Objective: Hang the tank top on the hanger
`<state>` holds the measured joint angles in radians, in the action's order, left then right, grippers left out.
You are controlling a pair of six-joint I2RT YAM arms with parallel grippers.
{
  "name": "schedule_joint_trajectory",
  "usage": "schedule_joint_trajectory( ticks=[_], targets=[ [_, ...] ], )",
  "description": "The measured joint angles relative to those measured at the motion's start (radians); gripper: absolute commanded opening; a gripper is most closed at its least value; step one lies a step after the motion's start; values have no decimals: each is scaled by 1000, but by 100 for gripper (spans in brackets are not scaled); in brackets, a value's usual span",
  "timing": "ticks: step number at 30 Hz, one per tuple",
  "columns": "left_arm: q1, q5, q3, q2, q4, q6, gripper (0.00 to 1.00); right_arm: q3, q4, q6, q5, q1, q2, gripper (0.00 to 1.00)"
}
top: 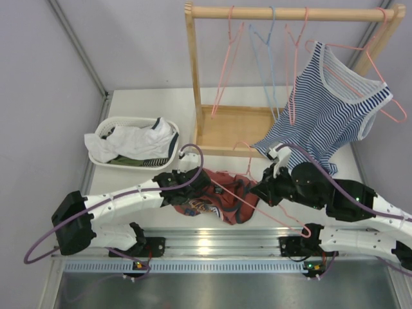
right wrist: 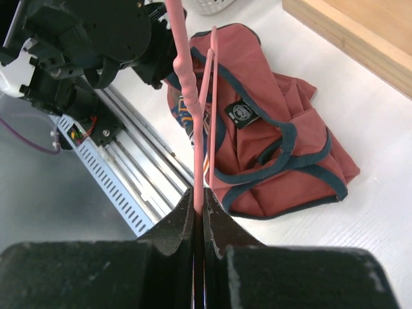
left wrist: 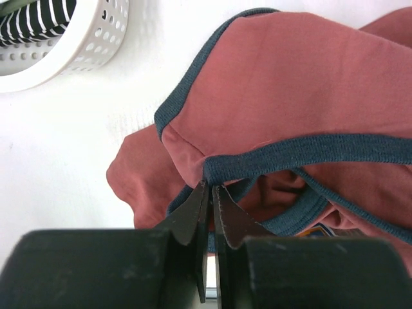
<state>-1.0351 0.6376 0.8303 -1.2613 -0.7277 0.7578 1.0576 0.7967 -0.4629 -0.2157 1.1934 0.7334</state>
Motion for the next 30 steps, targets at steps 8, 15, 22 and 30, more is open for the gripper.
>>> schedule_joint_trajectory(
  ticks=[8, 15, 22, 30],
  targets=[
    [0, 4, 19, 0, -2, -1, 0, -60, -30, 32, 71, 11, 2, 0],
    [0, 2, 51, 1, -11, -2, 0, -116, -76, 48, 77, 21, 53, 0],
    [0, -5, 89, 11, -36, -6, 0, -129, -146, 53, 75, 21, 86, 0],
    [0, -19, 105, 19, -49, -9, 0, -174, -244, 52, 57, 22, 111, 0]
  ],
)
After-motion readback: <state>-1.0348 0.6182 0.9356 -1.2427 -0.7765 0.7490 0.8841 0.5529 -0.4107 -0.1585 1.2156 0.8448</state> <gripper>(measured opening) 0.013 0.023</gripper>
